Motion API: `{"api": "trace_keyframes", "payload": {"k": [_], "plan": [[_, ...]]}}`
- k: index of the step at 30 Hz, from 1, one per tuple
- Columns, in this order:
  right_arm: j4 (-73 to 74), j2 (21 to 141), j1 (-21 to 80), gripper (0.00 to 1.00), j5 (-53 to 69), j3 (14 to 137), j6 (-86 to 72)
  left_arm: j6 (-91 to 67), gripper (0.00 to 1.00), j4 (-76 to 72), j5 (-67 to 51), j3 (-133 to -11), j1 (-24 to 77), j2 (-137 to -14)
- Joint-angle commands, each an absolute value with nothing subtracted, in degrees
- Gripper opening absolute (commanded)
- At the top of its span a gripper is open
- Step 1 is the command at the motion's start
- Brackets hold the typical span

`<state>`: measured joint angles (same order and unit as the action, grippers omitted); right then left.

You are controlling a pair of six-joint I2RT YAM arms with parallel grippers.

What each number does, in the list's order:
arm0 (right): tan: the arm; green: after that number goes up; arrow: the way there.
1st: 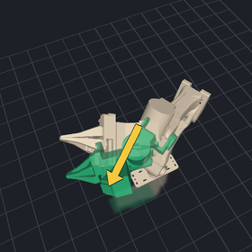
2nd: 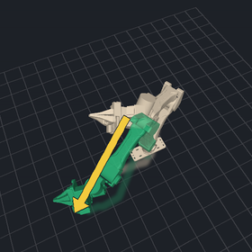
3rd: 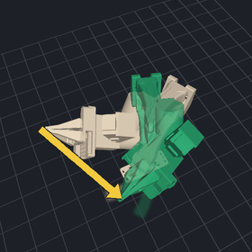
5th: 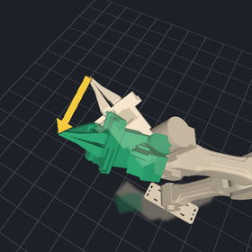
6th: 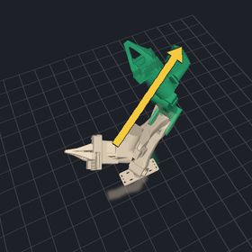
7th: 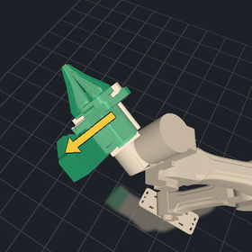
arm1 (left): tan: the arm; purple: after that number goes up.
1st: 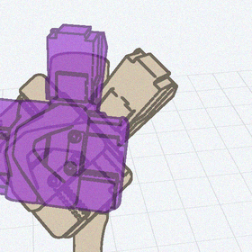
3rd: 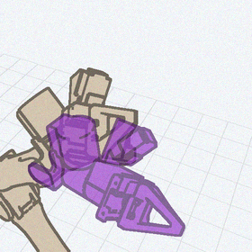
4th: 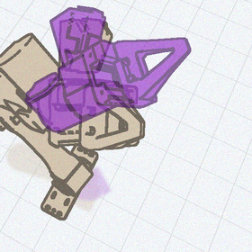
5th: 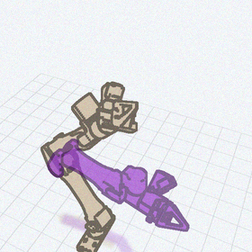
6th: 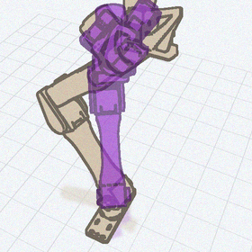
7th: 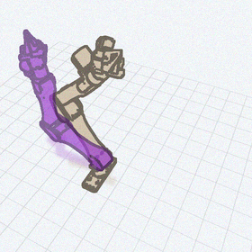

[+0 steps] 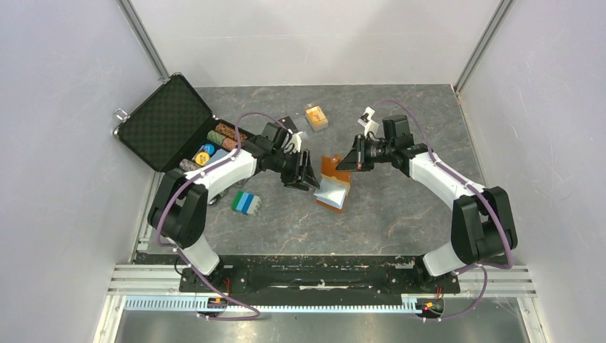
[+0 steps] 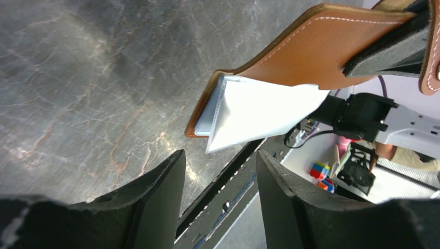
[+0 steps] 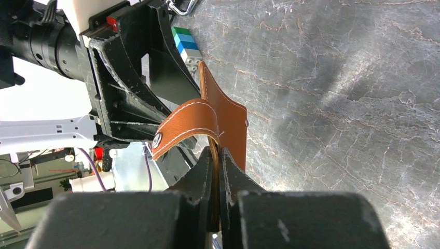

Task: Put the credit cards into the card holder
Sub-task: Open the card holder.

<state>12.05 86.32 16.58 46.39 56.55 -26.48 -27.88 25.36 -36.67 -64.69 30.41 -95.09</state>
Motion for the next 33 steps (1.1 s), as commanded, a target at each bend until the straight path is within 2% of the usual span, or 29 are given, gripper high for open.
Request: {"api": "trace_keyframes", "payload": {"k": [1,7,13,17,26,33], "plan": [[11.73,86.64,16.35,0.0,46.34,59.34,-25.56,-29.2,0.59,19.44,-41.88,-63.86,31.02,-96.88],[11.69,86.84,16.3,0.0,46.75,59.94,-25.6,-34.81,0.57,11.01,-45.26,-61.54,31.11,-99.11],[12.11,87.27,16.34,0.0,46.98,60.61,-25.44,-37.44,0.44,6.79,-45.94,-60.6,31.11,-99.45],[12.22,87.75,16.35,0.0,47.18,60.59,-25.16,-38.28,0.42,4.91,-48.06,-60.73,31.11,-98.0],[12.2,88.26,16.36,0.0,49.1,60.18,-26.01,-47.11,0.49,-9.9,-53.56,-59.4,31.03,-95.29],[11.21,88.47,16.35,0.0,51.35,59.32,-28.63,-60.74,0.58,-31.75,-53.17,-56.69,31.07,-98.03]]}}
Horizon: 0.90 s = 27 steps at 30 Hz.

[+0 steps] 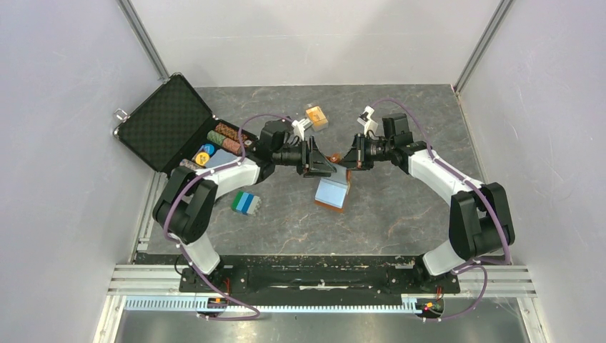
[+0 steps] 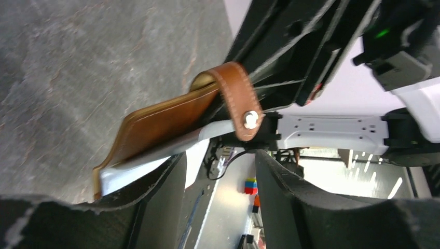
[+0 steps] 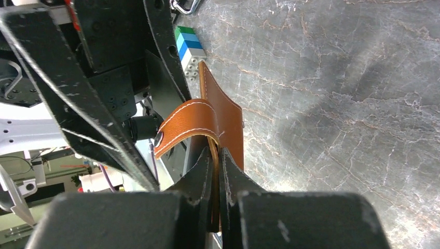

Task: Put the credit cards into the card holder
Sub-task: Open the card holder.

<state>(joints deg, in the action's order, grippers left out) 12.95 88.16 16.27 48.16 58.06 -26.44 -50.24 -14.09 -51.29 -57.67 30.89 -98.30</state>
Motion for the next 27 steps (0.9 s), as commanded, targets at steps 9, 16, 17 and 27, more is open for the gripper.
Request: {"api": "trace_keyframes", "payload": {"k": [9,16,17,27], "plan": [[10.09,89.02,16.35,0.0,53.34,59.28,-33.22,-44.21,0.51,-12.58,-49.2,-60.28,31.58,-95.66],[10.1,89.48,16.37,0.0,53.96,60.87,-34.84,-24.04,0.46,14.08,-31.67,-65.06,33.5,-89.25],[10.05,89.61,16.33,0.0,54.01,60.83,-34.93,-22.9,0.47,15.73,-29.26,-65.36,33.82,-88.61],[9.96,89.31,16.35,0.0,54.39,59.83,-34.93,-22.09,0.49,26.27,-16.92,-74.31,36.5,-94.17]]}}
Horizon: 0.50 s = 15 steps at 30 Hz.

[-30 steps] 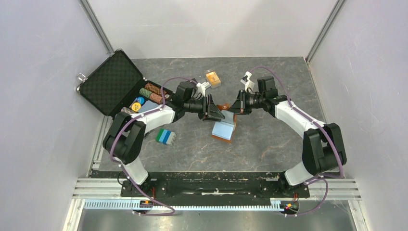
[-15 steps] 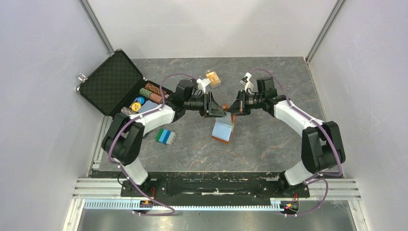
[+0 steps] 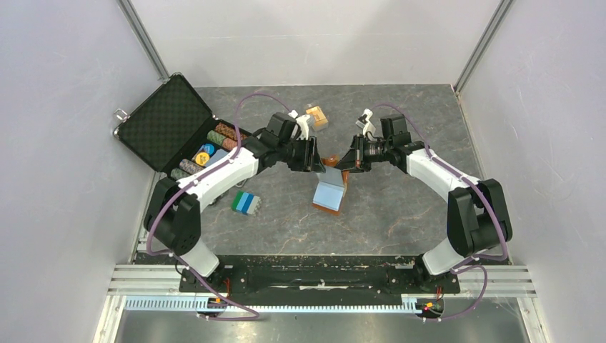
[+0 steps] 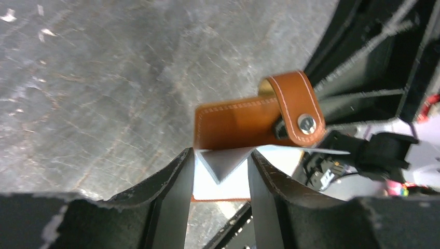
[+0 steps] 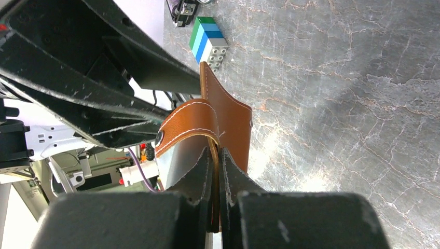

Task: Put the credit cards into the card holder
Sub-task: Open the card holder.

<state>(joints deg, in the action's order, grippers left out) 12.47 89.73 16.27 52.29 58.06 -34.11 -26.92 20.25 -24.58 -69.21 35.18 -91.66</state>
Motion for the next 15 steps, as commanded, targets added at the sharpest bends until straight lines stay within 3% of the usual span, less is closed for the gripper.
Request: {"api": "trace_keyframes", "payload": {"k": [1,7,15], "plan": [[9.94,89.21,16.35,0.0,54.47,59.85,-34.85,-21.83,0.5,27.58,-15.64,-75.09,36.85,-94.96],[9.69,89.06,16.35,0.0,55.31,59.92,-34.52,-21.49,0.6,25.55,-17.95,-74.25,36.83,-96.37],[8.46,88.81,16.35,0.0,57.84,60.35,-34.61,-24.66,0.67,12.2,-31.62,-66.6,35.03,-95.6]]}}
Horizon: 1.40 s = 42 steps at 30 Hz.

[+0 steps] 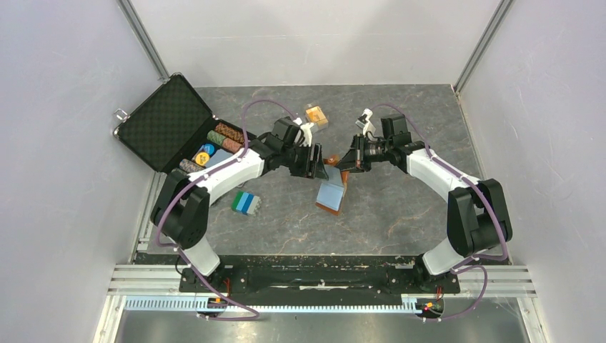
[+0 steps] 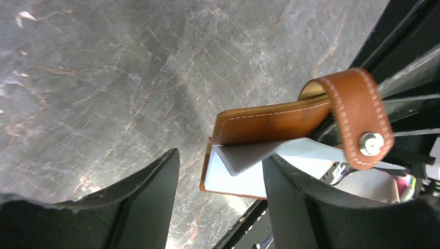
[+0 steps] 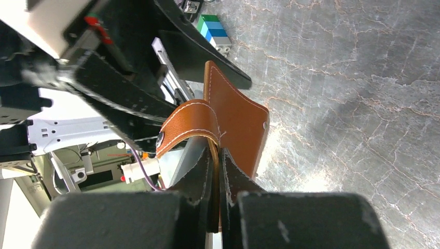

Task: Put the credit cards into the card holder
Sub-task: Open the card holder.

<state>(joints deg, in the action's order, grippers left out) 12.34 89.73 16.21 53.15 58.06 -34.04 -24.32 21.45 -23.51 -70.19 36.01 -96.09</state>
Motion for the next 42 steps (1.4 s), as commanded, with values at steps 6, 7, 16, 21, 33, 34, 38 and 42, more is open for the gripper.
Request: {"api": "trace_keyframes", "payload": {"k": [6,7,16,21,33,34,38,42], "plan": [[7.51,88.6,16.35,0.0,59.42,60.04,-35.1,-27.85,0.68,5.11,-36.8,-62.97,33.07,-93.19],[7.26,88.66,16.35,0.0,59.57,60.09,-35.24,-27.96,0.68,4.64,-37.5,-62.85,32.9,-93.17],[5.44,88.39,16.39,0.0,61.29,58.59,-35.46,-35.0,0.68,-7.55,-44.23,-59.78,29.59,-93.02],[0.49,88.76,16.44,0.0,65.45,57.17,-36.94,-38.02,0.66,-12.87,-48.24,-59.15,28.57,-94.11],[-3.6,93.69,16.41,0.0,67.4,57.46,-38.31,-41.88,0.5,-18.59,-53.11,-57.49,27.13,-93.95],[-3.69,94.36,16.43,0.0,67.74,57.54,-38.27,-42.23,0.48,-18.83,-53.38,-57.29,26.92,-93.81],[-3.82,96.22,16.39,0.0,68.1,57.37,-38.15,-42.79,0.4,-19.16,-53.7,-56.63,26.34,-93.54],[-4.08,97.28,16.44,0.0,68.09,57.13,-38.25,-41.91,0.35,-17.11,-53.58,-56.72,26.06,-92.91]]}}
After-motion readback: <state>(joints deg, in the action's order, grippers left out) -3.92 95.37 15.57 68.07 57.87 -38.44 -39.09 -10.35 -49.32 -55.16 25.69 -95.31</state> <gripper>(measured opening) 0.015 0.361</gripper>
